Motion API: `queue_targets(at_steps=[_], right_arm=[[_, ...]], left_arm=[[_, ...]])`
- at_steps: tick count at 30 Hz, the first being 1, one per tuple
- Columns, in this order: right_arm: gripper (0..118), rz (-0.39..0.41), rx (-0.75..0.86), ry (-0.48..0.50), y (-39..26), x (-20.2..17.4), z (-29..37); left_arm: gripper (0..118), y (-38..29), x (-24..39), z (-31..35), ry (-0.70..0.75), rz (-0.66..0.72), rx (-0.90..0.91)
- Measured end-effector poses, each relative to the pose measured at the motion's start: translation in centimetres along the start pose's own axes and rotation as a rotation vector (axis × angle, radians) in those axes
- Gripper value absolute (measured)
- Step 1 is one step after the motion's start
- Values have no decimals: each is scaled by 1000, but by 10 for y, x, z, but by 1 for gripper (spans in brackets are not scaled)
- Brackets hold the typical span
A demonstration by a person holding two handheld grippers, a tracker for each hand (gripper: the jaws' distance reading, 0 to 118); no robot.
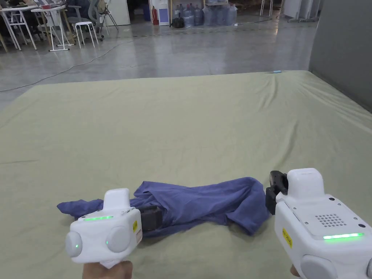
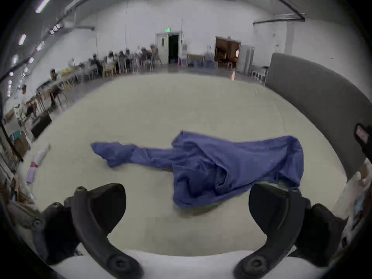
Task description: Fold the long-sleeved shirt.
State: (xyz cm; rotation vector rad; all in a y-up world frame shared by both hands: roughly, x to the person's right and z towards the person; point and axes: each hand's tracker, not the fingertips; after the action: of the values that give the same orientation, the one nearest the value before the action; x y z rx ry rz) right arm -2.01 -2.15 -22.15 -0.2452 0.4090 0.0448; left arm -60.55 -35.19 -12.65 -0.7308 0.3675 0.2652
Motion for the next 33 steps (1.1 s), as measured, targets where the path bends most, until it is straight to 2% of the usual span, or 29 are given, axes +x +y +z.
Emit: queue_targets(at_steps=[2,3,4,5,6,7,8,10,11,13,14,15,17,18,19,23,25,26,28,29,31,33], right_arm=[[0,-1,-10,-4,-3,2,-5],[0,-2,-18,-9,-5,4,-6],[0,-3,-25,-13,-6,5,-8],[0,-5,-33,-17,-7,7,-10],[0,-5,-39,-20,-9,9,-12],[0,-5,-43,-24,-9,11,-12],[0,-4,-49,-29,-10,13,-13],[0,-9,-69,-42,-12,16,-19],[0,-15,-89,-52,-14,18,-21],[7,-24,-118,-55,-14,21,-27],[14,-28,-134,-52,-13,23,-33],[33,-34,-143,-50,-14,26,-39],[84,-48,-229,-53,-17,31,-59],[105,-51,-305,-45,-19,34,-73],[106,-52,-362,-40,-22,35,-82],[106,-20,-453,25,-48,37,-127],[103,2,-513,26,-58,32,-146],[92,-4,-515,38,-62,30,-156],[33,-19,-538,35,-71,30,-176],[17,-25,-556,30,-74,30,-186],[15,0,-639,-17,-81,31,-198],[14,-22,-628,17,-77,37,-195]], left_arm=[[116,-5,-2,-14,26,-7,-37],[113,-5,-7,-19,50,-33,-68],[105,-2,-19,-25,85,-51,-99],[85,2,-29,-19,124,-98,-159],[47,-2,-29,-21,139,-104,-183],[47,-6,-25,-26,134,-100,-188],[38,-12,-20,-39,105,-83,-181],[10,-35,3,-58,39,-37,-204],[4,-45,24,-69,-15,1,-198],[4,-32,15,-61,12,-25,-179],[4,-23,14,-58,19,-51,-173],[4,-23,17,-57,16,-50,-167],[4,-29,17,-58,-12,-15,-156],[4,-34,21,-56,-17,0,-156],[4,-35,23,-54,-21,7,-151],[4,-31,18,-53,-28,13,-127],[4,-25,12,-56,-26,7,-128],[4,-25,12,-55,-26,4,-131],[4,-21,11,-58,-28,1,-128],[4,-22,12,-58,-29,0,-130],[4,-21,10,-56,-23,-1,-134],[4,-23,6,-51,-17,13,-137]])
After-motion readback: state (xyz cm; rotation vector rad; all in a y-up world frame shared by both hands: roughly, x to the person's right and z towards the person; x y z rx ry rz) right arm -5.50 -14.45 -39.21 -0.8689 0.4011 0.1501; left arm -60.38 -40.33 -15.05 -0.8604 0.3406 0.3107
